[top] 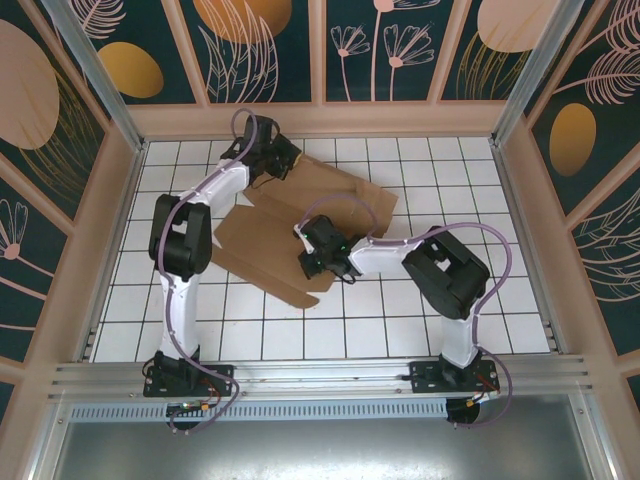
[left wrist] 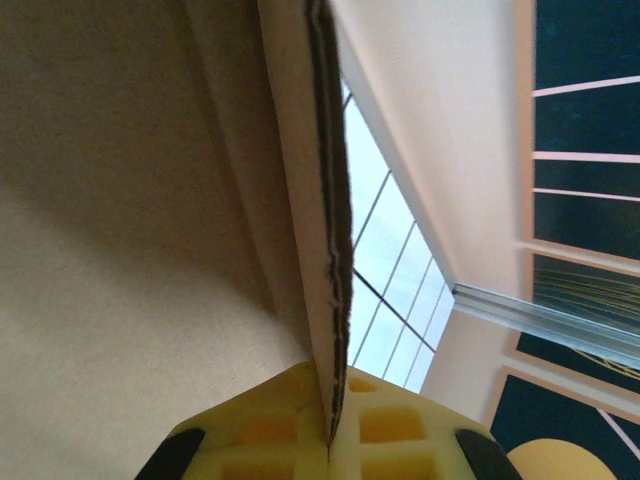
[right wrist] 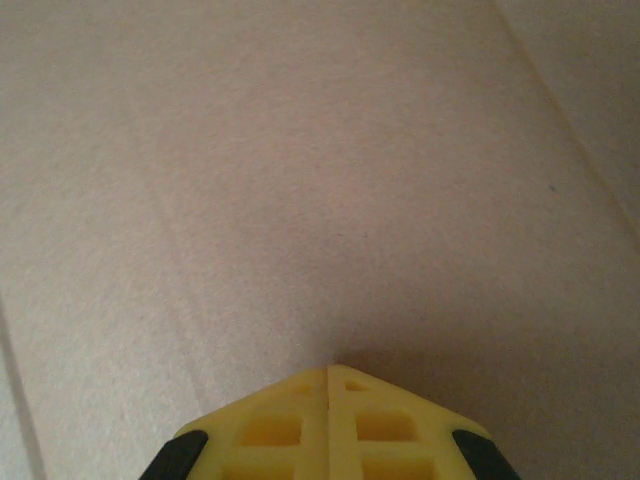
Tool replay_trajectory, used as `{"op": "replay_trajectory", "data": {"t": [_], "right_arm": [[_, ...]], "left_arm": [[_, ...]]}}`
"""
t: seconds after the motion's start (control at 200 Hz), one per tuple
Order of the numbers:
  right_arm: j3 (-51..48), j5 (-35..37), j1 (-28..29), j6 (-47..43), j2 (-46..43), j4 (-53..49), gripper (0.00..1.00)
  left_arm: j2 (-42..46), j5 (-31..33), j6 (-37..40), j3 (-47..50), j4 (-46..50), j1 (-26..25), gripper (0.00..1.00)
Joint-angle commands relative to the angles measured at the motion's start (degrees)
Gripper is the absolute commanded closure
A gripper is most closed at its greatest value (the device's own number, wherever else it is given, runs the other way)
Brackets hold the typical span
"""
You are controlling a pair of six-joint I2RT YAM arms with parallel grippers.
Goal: Fold the paper box
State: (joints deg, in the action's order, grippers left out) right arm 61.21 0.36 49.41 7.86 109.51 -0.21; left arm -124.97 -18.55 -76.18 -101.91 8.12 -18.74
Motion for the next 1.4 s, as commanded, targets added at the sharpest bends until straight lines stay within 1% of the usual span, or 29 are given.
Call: {"op": "replay_trajectory", "data": {"t": [0.0,0.085,0.26,0.44,0.51,0.661,0.836,0.916,0.986,1.056,1.136,1.171,1.201,1.276,1.391], "right_arm": [[-1.94,9.09,-3.05,1.25,0.38,-9.61,1.0],[-1.74,11.05,-4.27,0.45,-0.12,-9.96,1.0],[-0.14,15.2,-5.89,-3.12,0.29,-10.02,1.0],[0.13,15.12,-6.21,-11.1,0.09,-6.71,1.0],[0.05,16.2,-6.47,-13.16,-0.17,-5.8,1.0],[-1.34,15.33,-6.94,-17.54,-1.44,-3.47,1.0],[-2.9,15.3,-6.2,-20.82,-4.03,-0.29,1.0],[-3.92,11.98,-5.32,-19.67,-8.69,1.54,0.96],[-4.41,7.27,-4.7,-16.63,-12.41,3.05,0.86],[-4.56,2.29,-3.83,-11.25,-14.17,4.75,0.81],[-4.85,0.78,-2.17,-4.54,-14.31,7.07,0.8],[-5.0,-2.88,-1.68,-2.22,-13.75,8.2,0.8],[-4.91,-4.12,-1.29,-0.38,-13.0,8.82,0.8],[-3.57,-5.09,-0.49,2.86,-9.89,8.64,0.81],[-1.74,-2.92,0.75,3.67,-4.96,7.69,0.81]], "left_arm": [[3.42,0.43,0.28,3.3,-1.41,0.16,1.0],[5.0,0.62,0.35,6.57,-2.8,0.33,1.0],[9.3,-0.22,-1.55,14.67,-8.81,0.51,1.0],[13.69,1.74,-0.72,21.02,-11.3,0.44,1.0],[15.43,1.95,-1.56,25.07,-13.64,0.45,1.0],[18.85,1.15,-3.44,34.09,-19.57,0.38,1.0],[20.58,2.87,-3.18,38.91,-22.84,0.29,1.0],[20.64,2.66,-3.58,40.44,-25.75,0.23,1.0],[20.84,3.02,-3.58,41.31,-27.31,0.15,1.0],[21.27,3.83,-3.21,42.38,-29.42,0.08,1.0],[21.35,4.48,-3.07,43.08,-31.45,0.09,1.0],[21.14,4.52,-3.01,43.04,-32.09,0.11,1.0],[20.99,4.57,-3.07,42.87,-32.22,0.04,1.0],[20.33,4.61,-3.48,42.42,-33.11,0.07,1.0],[20.24,6.21,-4.06,41.97,-33.86,0.09,1.0]]}}
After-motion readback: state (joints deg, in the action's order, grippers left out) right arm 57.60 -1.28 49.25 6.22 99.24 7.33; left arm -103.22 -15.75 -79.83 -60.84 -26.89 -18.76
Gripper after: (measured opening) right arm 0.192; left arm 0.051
